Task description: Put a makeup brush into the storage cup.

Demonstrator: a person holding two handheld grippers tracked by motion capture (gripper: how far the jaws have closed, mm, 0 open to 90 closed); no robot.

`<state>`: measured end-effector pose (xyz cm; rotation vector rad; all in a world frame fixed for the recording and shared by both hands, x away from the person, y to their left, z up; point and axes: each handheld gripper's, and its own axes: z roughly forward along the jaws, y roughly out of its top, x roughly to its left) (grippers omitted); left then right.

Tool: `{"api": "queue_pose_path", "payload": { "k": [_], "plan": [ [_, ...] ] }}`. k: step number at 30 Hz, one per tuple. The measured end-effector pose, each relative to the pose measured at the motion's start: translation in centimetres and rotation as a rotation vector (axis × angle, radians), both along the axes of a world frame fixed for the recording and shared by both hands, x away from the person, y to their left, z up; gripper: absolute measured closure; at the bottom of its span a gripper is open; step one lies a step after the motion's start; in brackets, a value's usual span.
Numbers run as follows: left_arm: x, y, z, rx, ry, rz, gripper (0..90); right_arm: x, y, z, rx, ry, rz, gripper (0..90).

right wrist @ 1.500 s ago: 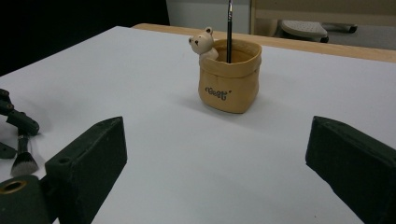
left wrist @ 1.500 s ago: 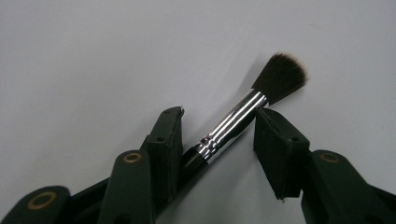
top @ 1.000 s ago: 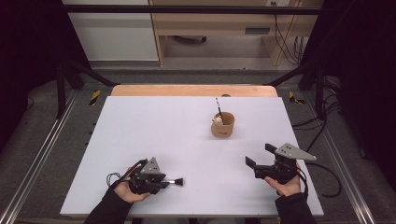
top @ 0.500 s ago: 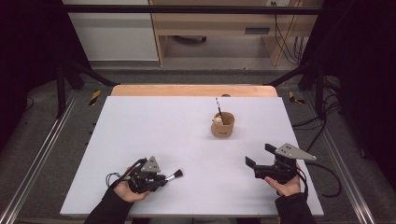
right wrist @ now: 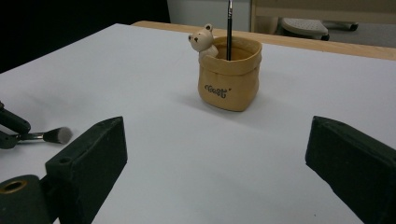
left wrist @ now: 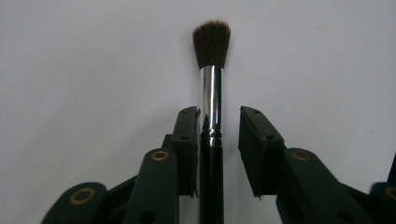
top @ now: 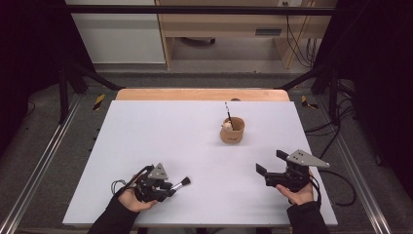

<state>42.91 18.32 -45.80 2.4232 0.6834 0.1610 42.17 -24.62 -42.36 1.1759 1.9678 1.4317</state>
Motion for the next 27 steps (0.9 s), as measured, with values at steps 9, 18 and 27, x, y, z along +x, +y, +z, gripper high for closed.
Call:
{"api": "queue_pose_path", "payload": {
  "k": [9, 18, 27],
  "plan": [
    [0.2, 0.1, 1.3, 0.034, -0.008, 0.019, 50.5, 0.0, 0.0, 0.0, -0.003, 0.0, 0.002, 6.1],
    [0.8, -0.2, 1.8, 0.077, 0.027, 0.003, 45.2, 0.0, 0.1, 0.1, -0.004, 0.002, 0.007, 6.3],
    [1.0, -1.1, 1.2, 0.156, 0.056, -0.025, 48.9, 0.0, 0.1, 0.1, -0.013, 0.002, 0.014, 6.4]
  ]
}}
